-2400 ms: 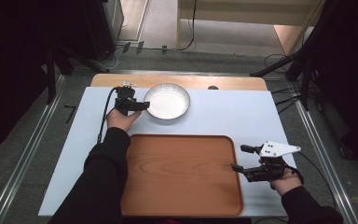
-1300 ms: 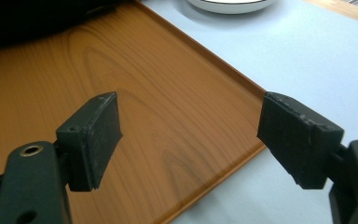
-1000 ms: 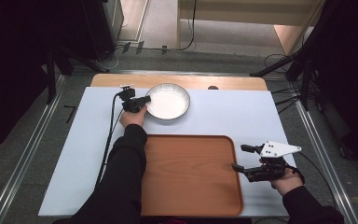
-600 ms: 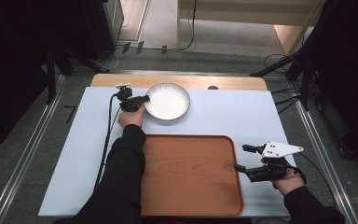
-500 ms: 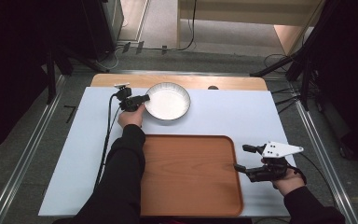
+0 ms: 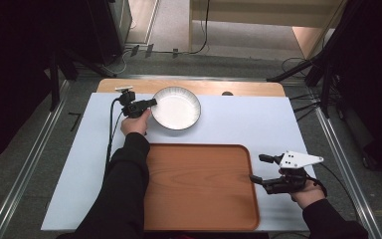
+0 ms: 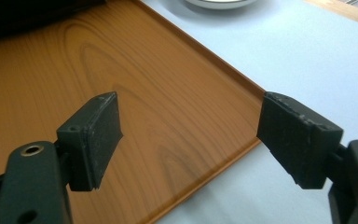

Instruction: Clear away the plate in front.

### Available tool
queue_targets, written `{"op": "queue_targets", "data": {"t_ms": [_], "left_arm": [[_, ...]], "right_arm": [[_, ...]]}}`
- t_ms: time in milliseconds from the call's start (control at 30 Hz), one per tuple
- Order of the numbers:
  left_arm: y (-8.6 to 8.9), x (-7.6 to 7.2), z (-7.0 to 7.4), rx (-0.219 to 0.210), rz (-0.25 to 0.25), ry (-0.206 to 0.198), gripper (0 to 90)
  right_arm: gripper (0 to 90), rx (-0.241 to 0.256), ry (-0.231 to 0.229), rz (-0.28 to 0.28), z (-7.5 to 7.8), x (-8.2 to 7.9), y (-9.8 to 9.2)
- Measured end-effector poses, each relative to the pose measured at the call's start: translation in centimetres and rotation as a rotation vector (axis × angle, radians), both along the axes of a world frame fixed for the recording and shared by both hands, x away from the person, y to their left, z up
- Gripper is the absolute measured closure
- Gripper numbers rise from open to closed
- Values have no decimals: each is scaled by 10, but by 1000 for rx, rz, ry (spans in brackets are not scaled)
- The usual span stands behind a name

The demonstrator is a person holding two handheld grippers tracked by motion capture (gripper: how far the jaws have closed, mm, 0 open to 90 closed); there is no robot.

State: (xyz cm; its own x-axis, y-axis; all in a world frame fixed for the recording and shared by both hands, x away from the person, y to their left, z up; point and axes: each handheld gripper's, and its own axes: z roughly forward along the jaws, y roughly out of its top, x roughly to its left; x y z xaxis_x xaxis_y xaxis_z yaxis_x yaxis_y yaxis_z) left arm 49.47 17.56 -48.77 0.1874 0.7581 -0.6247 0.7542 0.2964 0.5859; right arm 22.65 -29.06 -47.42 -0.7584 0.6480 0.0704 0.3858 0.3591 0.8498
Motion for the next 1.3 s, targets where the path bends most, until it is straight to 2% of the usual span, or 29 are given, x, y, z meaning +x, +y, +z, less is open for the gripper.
{"op": "queue_targets", "data": {"t_ms": [133, 400, 533, 733, 967, 1133, 1300], "left_arm": [[5, -6, 2, -42, -8, 1, 846], [11, -14, 15, -64, -43, 5, 843], [13, -20, 24, -68, -86, 13, 843], [20, -30, 28, -112, -104, 13, 838], [27, -41, 32, -87, -131, 29, 836], [30, -50, 30, -119, -145, 47, 835], [32, -57, 30, -123, -164, 47, 835]], "right_arm": [[222, -4, 0, 0, 0, 0, 0], [223, 3, 4, -7, 0, -1, 0], [222, 7, 5, -10, 0, -1, 0], [223, 6, 8, -12, 1, -2, -1], [222, 6, 8, -13, 0, -2, -1], [223, 2, 5, -14, 0, -2, -1], [223, 2, 6, -14, 0, -2, -1]]}}
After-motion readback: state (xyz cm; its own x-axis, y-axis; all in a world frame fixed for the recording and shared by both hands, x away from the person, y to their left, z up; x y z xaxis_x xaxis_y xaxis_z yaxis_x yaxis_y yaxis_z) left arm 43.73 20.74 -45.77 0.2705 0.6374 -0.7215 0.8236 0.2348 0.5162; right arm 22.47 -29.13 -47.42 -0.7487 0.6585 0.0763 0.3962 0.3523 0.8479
